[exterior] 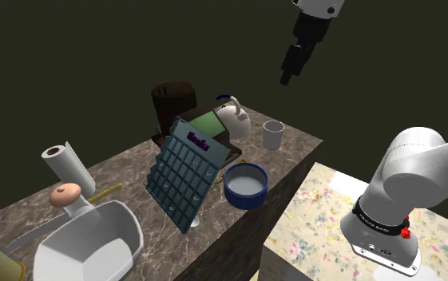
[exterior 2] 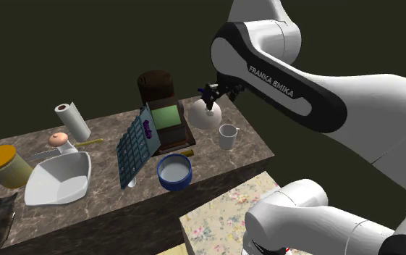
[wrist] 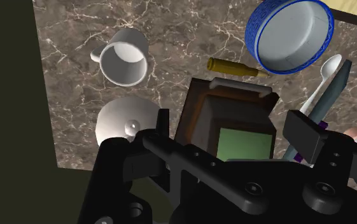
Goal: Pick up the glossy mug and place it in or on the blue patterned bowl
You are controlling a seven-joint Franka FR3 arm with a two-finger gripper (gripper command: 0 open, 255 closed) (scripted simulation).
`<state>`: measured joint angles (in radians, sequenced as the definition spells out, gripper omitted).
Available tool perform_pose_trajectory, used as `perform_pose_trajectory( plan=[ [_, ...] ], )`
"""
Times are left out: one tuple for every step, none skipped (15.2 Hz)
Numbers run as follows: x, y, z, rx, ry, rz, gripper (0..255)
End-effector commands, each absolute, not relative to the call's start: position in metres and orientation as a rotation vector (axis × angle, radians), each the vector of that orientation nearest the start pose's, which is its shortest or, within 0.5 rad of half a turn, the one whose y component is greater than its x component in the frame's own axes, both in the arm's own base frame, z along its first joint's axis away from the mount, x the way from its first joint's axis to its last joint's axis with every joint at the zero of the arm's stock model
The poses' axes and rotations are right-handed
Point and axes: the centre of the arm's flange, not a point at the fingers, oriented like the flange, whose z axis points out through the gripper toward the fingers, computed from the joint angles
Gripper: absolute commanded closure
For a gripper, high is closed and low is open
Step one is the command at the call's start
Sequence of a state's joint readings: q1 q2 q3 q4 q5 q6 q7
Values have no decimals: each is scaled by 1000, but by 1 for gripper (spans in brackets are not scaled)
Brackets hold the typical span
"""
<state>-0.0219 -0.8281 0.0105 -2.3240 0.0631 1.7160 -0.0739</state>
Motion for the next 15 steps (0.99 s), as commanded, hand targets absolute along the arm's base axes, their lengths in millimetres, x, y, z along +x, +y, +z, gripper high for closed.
perform_pose_trajectory(
  plan=[
    [309,4,633,-3076,-89,-343,0],
    [315,1,622,-3081,-91,-333,0],
    [320,-1,610,-3087,-94,-323,0],
    [326,-4,598,-3093,-97,-313,0],
    [331,-6,586,-3099,-100,-303,0],
    [336,-9,575,-3104,-103,-293,0],
    [342,-12,563,-3110,-105,-282,0],
    [347,-14,551,-3116,-108,-272,0],
    [352,-17,539,-3121,-111,-262,0],
    [357,-20,527,-3127,-114,-251,0],
    [362,-23,515,-3132,-117,-241,0],
    [367,-26,503,-3138,-119,-230,0],
    [372,-29,491,-3143,-122,-220,0],
    [376,-32,479,-3149,-125,-209,0],
    [381,-35,468,-3154,-128,-199,0]
  ],
)
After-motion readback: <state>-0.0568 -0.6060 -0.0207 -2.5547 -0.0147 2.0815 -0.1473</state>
